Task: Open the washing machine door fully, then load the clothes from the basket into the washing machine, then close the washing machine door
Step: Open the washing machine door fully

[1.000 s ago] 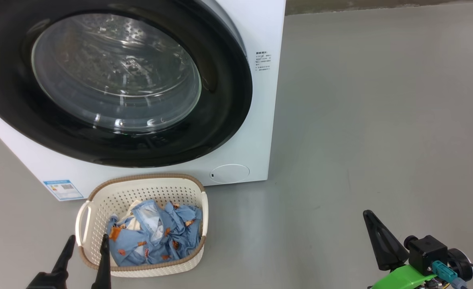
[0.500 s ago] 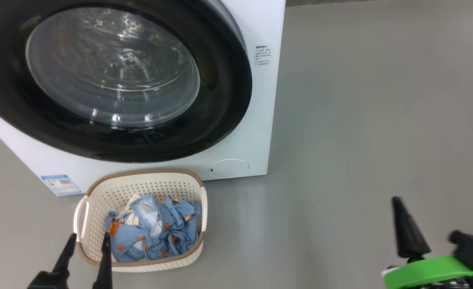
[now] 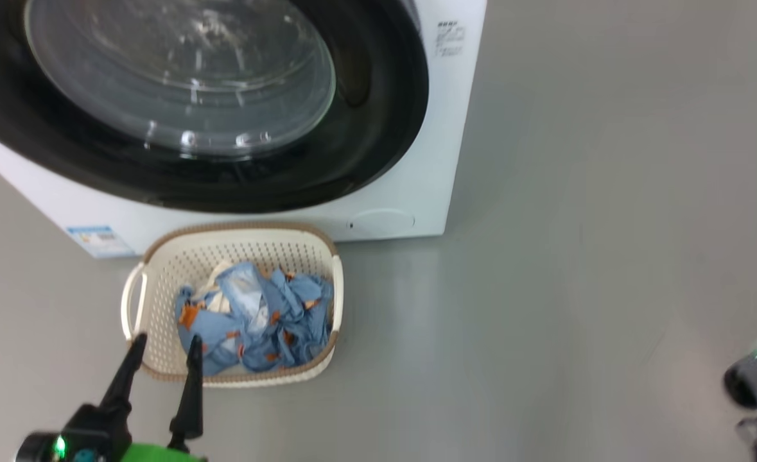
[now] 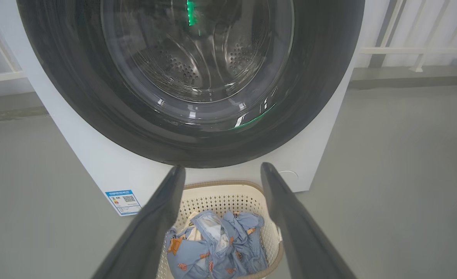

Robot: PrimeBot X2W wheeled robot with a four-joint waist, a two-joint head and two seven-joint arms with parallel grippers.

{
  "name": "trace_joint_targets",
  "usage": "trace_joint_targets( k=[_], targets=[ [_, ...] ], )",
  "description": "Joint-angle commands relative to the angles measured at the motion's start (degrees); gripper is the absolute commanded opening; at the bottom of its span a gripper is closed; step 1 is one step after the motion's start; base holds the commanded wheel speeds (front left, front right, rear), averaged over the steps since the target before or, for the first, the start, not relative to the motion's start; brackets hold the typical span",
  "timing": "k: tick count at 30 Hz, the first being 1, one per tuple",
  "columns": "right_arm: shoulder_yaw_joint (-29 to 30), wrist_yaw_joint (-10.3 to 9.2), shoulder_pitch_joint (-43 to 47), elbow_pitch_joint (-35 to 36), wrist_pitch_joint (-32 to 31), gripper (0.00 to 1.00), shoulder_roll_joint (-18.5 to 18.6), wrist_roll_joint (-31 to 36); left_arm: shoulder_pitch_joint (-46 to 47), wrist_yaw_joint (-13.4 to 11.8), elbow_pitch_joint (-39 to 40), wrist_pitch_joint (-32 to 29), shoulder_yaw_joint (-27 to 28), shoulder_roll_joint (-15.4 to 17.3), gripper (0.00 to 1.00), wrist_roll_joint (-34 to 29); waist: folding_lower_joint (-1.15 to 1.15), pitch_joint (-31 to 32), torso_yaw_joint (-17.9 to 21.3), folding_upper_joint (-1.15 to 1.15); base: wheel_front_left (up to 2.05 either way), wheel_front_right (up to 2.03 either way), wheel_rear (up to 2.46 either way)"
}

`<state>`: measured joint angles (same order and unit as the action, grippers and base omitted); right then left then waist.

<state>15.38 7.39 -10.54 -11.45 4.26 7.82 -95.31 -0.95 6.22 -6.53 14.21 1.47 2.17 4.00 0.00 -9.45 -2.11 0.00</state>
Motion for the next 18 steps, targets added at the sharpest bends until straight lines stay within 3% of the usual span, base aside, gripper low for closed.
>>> trace_joint_targets(
  k=[1,10,18],
  targets=[
    [0.7,0.1,-3.8,0.5,-1.8,0.0,1.5,-2.1,2.9,-0.5,2.0,0.8,1.3,0.7,1.0,0.6,0.0,-4.5,-2.0,0.0,0.0,0.0,0.0],
    [9.9,0.1,-18.7,-7.2,-12.2,0.0,6.9,-4.6,7.3,-0.9,4.5,0.8,-2.0,0.7,1.0,0.9,0.0,-14.2,-5.4,0.0,0.0,0.0,0.0],
    [9.7,0.1,-31.4,-9.6,-23.1,0.0,9.1,-2.6,10.4,-1.5,5.9,0.8,-3.2,0.7,1.0,1.7,0.0,-20.1,-7.8,0.0,0.0,0.0,0.0]
  ],
)
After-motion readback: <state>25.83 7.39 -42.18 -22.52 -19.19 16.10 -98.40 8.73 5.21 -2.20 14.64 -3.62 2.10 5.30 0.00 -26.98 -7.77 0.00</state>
